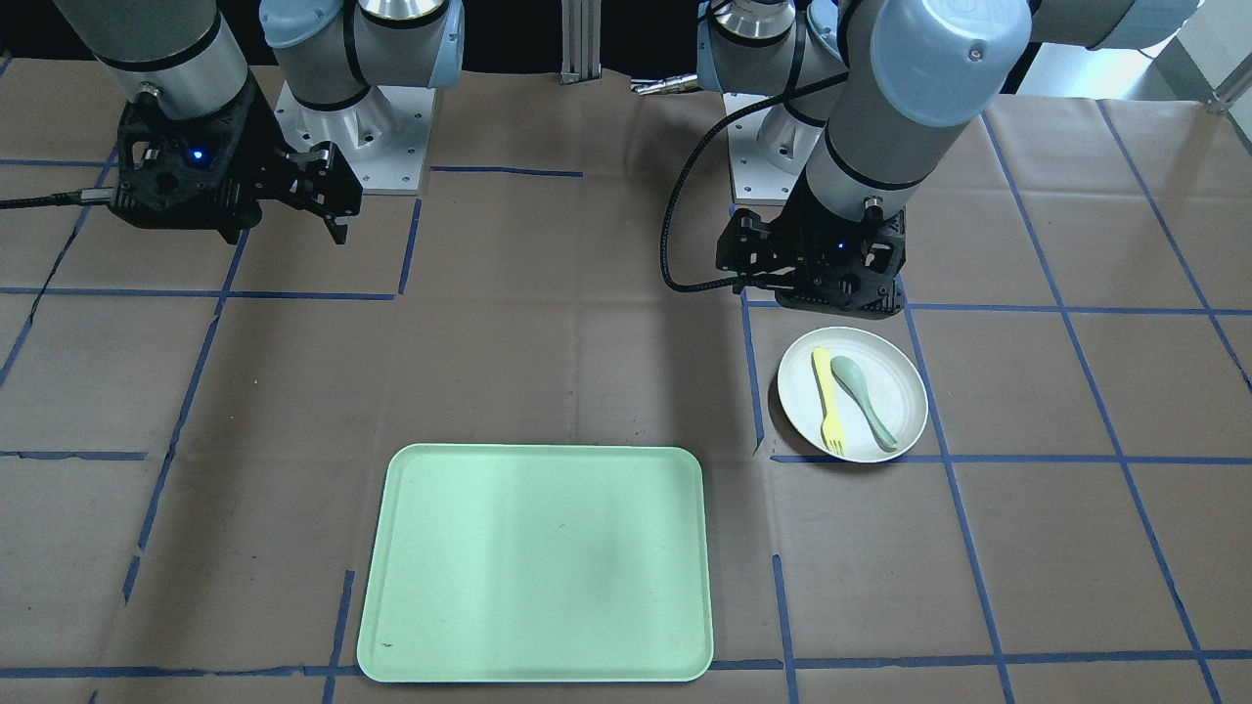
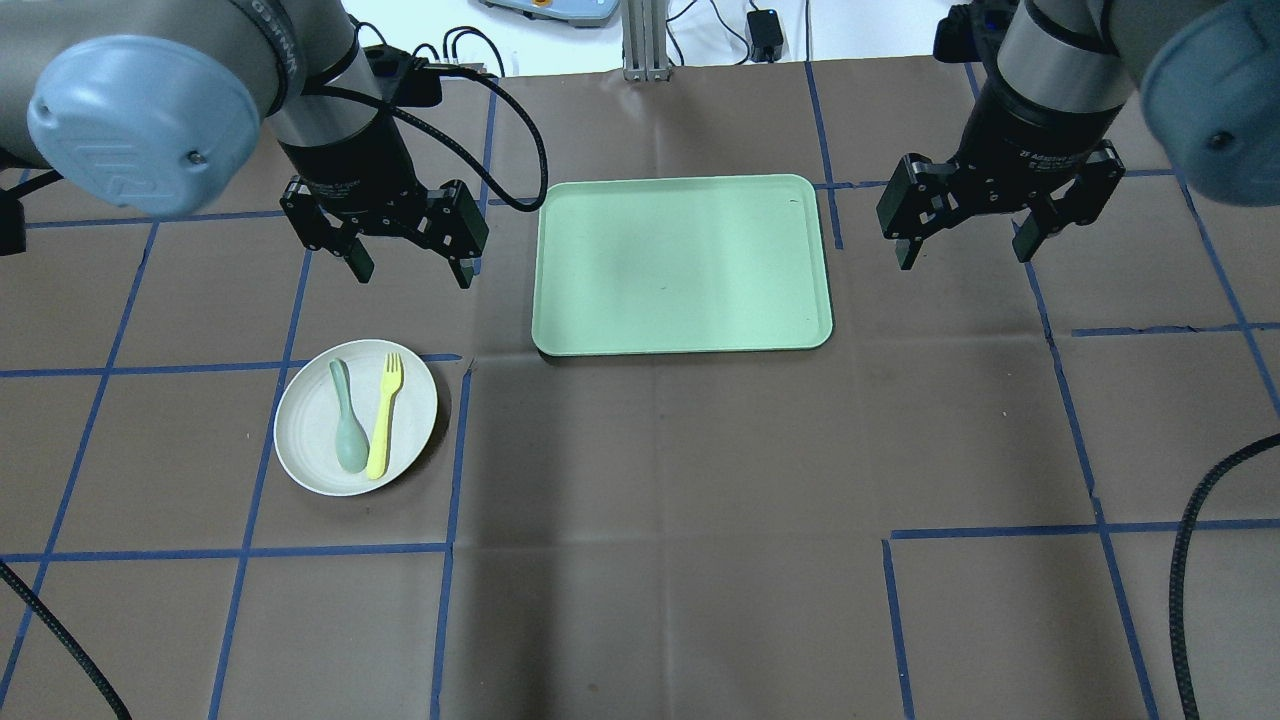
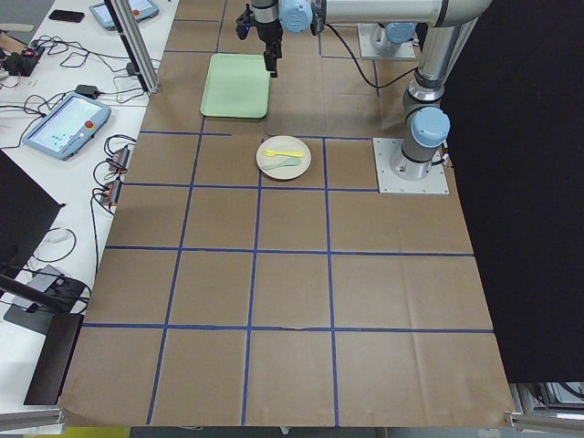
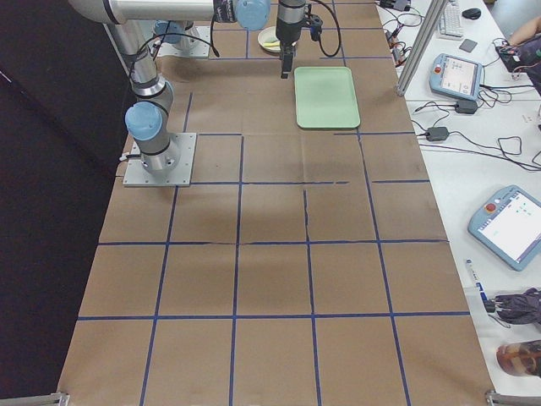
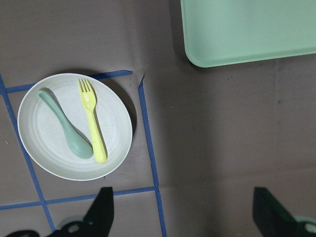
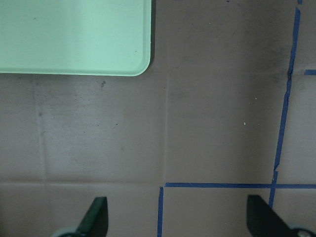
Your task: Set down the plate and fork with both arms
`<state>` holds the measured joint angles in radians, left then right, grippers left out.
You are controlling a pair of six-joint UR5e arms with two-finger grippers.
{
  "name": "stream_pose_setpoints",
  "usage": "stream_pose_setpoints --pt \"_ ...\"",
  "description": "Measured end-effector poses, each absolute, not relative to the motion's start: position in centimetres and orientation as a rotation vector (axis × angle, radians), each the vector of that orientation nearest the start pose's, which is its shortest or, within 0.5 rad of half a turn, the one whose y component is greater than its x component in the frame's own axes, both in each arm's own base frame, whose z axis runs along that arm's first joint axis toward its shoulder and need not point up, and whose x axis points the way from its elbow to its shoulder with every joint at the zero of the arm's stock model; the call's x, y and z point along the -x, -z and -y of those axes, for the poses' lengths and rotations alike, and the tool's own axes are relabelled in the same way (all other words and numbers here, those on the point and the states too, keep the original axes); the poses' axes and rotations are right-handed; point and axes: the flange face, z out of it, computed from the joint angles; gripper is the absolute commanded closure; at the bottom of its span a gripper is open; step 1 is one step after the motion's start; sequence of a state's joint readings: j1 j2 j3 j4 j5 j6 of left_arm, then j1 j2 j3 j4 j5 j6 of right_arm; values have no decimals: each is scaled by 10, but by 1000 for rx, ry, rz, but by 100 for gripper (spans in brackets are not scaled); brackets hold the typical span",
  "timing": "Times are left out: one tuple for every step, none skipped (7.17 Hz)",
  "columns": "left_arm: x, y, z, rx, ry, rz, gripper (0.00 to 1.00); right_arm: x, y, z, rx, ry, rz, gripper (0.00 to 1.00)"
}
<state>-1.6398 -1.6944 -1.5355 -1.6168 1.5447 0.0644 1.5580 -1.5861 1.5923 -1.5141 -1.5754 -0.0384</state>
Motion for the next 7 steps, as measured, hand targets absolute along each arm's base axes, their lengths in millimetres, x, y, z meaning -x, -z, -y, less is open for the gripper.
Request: stream_pose_setpoints --pt "172 -437 518 -208 -214 -3153 0 -127 -479 481 40 -99 -3143 0" --pt "172 -437 518 -209 -215 -3153 0 -127 -479 481 40 -99 -3143 0" --pt "172 -436 518 -213 -218 -3153 0 -126 -479 481 39 -99 -3143 0" --pt "172 -434 518 -221 -222 -3153 0 -126 -479 481 39 -99 -3143 0" --pt "172 -434 517 -228 -222 -3154 0 -126 -479 481 39 -99 -3143 0" --pt "172 -434 517 -232 -218 -3154 0 -126 -479 481 39 -99 -3143 0" --pt "172 -434 517 -234 -216 -3154 0 -126 -479 481 39 -99 -3143 0"
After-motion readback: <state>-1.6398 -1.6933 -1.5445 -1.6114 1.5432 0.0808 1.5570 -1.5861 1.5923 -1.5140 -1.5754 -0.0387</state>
